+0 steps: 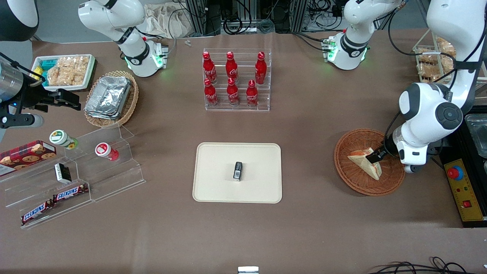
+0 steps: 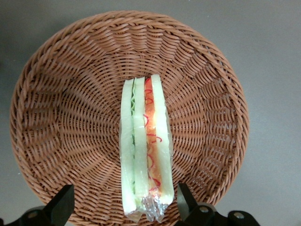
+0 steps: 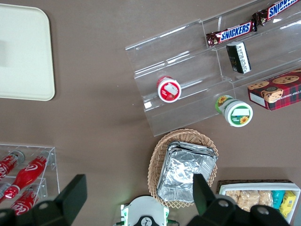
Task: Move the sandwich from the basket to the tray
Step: 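Lower the open left gripper around the wrapped sandwich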
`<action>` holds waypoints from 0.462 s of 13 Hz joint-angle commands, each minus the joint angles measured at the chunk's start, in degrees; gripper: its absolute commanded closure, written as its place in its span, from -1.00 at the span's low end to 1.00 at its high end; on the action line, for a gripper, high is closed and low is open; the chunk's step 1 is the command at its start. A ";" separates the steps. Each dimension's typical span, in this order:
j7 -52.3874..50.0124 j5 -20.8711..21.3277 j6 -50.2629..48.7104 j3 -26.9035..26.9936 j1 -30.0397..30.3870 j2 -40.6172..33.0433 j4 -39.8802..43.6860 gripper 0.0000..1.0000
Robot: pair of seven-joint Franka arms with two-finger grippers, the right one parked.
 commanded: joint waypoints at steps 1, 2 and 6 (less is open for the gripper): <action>-1.71 0.22 2.67 -0.51 0.09 0.20 -1.20 -0.97; -1.88 0.22 3.11 -0.51 0.09 0.46 -1.20 -0.97; -3.12 0.48 4.52 -0.51 0.09 2.83 -1.56 -0.93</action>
